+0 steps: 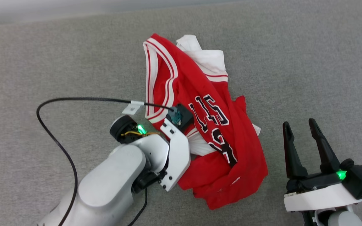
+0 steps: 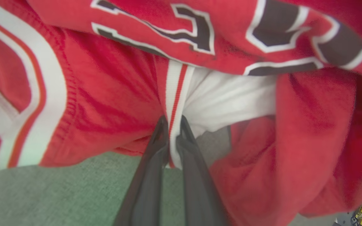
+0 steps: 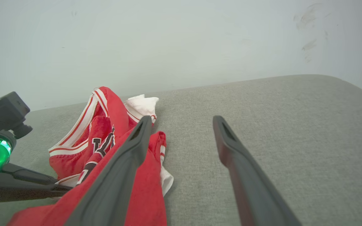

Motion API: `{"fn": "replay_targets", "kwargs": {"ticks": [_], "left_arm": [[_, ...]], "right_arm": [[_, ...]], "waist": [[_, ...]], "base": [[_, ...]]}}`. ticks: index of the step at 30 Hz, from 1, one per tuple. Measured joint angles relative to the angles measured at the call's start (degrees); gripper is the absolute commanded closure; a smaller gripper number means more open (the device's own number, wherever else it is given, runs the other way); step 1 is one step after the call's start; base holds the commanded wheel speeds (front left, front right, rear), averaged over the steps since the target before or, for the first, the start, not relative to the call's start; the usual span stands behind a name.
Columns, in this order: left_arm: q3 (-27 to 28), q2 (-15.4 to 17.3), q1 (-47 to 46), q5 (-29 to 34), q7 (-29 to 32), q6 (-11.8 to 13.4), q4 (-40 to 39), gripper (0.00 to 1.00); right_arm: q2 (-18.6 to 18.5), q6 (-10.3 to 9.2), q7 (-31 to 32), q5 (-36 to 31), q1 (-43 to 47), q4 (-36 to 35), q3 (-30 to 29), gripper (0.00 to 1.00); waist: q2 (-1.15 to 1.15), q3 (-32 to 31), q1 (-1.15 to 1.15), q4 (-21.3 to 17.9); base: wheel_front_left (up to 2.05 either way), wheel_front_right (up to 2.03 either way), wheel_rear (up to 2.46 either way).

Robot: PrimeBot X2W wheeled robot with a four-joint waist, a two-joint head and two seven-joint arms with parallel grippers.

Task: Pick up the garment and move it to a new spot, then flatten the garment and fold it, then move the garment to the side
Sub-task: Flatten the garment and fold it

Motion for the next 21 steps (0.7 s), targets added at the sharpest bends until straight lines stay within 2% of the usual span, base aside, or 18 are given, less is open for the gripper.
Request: {"fn": "replay_targets", "kwargs": {"ticks": [5, 11, 16, 21], "left_arm": [[-0.22, 0.65, 2.98, 0.21, -5.22, 0.13, 0.3, 1.0], [1.55, 3.43, 4.86, -0.69, -9.13, 0.29, -2.26, 1.0], [4.66, 9.55, 6.19, -2.53, -9.56, 0.46, -4.76, 1.0], [6.65, 16.55, 5.84, -3.25, -7.28, 0.31, -5.41, 1.0]], "right_arm": [[0.01, 0.0, 0.0, -0.09, 0.83, 1.25, 0.02, 0.0], [0.0, -0.01, 0.0, -0.33, 2.92, 2.76, -0.31, 0.0], [-0.01, 0.0, 0.0, 0.01, 3.77, 3.22, -0.79, 0.0], [0.01, 0.0, 0.0, 0.49, 3.75, 3.31, -0.01, 0.0]], "waist": [[0.0, -3.82, 0.0, 1.09], [0.0, -9.16, -0.01, 3.2], [0.0, -12.64, -0.01, 5.08], [0.0, -13.6, -0.02, 6.31]], "base": [[0.0, 0.0, 0.0], [0.0, 0.0, 0.0], [0.0, 0.0, 0.0], [0.0, 0.0, 0.0]]}}
